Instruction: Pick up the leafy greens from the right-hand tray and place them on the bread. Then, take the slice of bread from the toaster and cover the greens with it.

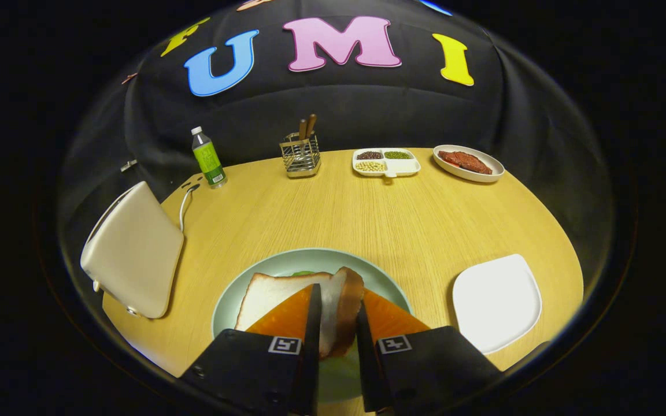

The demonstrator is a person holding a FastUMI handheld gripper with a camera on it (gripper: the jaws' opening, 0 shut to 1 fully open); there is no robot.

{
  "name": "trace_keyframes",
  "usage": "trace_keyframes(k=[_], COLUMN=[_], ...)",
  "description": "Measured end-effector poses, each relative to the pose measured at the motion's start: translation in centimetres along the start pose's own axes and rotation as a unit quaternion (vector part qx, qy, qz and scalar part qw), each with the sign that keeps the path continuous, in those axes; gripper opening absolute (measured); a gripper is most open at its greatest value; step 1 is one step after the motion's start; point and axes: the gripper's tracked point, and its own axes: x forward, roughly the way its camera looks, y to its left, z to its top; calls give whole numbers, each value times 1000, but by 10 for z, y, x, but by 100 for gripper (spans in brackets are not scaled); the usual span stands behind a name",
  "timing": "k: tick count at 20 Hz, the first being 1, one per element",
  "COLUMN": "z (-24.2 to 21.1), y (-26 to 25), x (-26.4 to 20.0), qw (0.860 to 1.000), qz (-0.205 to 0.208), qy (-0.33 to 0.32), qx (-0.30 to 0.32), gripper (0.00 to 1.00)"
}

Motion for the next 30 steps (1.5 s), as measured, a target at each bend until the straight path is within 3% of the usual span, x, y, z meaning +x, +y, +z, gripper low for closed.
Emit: trace_keyframes(k=[5,6,8,16,24,30], z=[4,9,13,81,171,192], y=[-22,-25,-28,-43,-44,-47], x=[-3,-4,-6,-55,-164,-242], qw=[995,993,991,988,974,966], qz=[-47,-53,-54,-43,-9,-1], qy=[-8,-16,-24,-100,-194,-233], qx=[-83,-100,-117,-108,-115,-111], gripper=[70,84,100,99,98,98])
